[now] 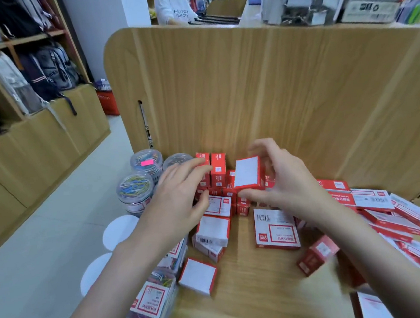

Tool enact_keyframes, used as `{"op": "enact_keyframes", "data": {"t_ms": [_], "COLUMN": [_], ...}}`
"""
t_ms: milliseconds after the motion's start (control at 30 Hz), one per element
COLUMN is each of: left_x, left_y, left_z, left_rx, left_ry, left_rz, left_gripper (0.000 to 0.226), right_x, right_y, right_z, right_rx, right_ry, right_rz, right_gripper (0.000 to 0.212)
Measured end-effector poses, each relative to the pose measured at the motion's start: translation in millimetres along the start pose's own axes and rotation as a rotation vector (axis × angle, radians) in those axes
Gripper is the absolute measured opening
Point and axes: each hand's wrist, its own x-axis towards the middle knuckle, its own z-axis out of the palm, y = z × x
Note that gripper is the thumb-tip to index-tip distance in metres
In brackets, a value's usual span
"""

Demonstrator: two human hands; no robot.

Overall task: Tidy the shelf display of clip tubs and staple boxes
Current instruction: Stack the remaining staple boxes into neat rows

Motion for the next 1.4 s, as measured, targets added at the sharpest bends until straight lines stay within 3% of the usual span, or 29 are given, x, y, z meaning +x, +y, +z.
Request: {"op": "enact_keyframes", "data": {"t_ms": [133,233,333,467,633,800,1033,1100,1200,1267,1333,1400], "left_x": [6.5,8.0,8.8,9.0,-6.9,-39.6,-53.5,-53.6,-51.5,-47.2,-41.5,-35.5], "left_y": [-1.9,-6.7,-10.5,-10.9,-2.4,-0.4,-4.3,-4.0,3.1,12.5,23.9,32.5], "left_z": [9.7,12.9,12.7,11.2,-0.3,2.2,6.4,3.8,-2.2,-5.4,-6.3,-4.6], "left_rx": [0.153,0.211,0.202,0.151,0.066,0.098,0.114,0.096,0.017,-0.173,-0.388,-0.479], "left_ry": [-0.06,-0.1,-0.105,-0.091,0.054,0.11,0.055,0.032,-0.049,-0.088,-0.064,-0.014], "left_rz": [0.008,0.027,0.041,0.06,0.073,0.077,0.081,0.085,0.099,0.059,-0.025,-0.1], "left_gripper": [0.048,0.046,0.045,0.043,0.029,0.025,0.026,0.028,0.039,0.047,0.043,0.036], "right_x": [23.6,30.5,29.3,22.7,-4.6,-47.0,-58.0,-55.9,-51.8,-50.2,-49.6,-48.2], "right_y": [4.6,4.0,2.3,4.3,6.0,-0.5,-15.6,-16.3,-18.7,-20.6,-22.2,-25.1], "right_z": [6.6,17.6,26.7,30.0,17.4,54.1,84.7,78.6,51.7,35.7,28.9,27.0], "right_rx": [-0.234,-0.212,-0.145,-0.114,-0.02,0.024,0.131,0.258,0.713,0.988,1.107,1.073], "right_ry": [-0.093,-0.129,-0.086,-0.042,0.123,-0.184,-0.065,-0.042,-0.032,-0.087,-0.121,-0.12], "right_rz": [-0.053,-0.066,-0.094,-0.072,-0.123,-0.217,0.001,0.079,0.292,0.391,0.444,0.464], "right_gripper": [0.053,0.055,0.062,0.053,0.024,0.037,0.027,0.026,0.02,0.02,0.024,0.02]}}
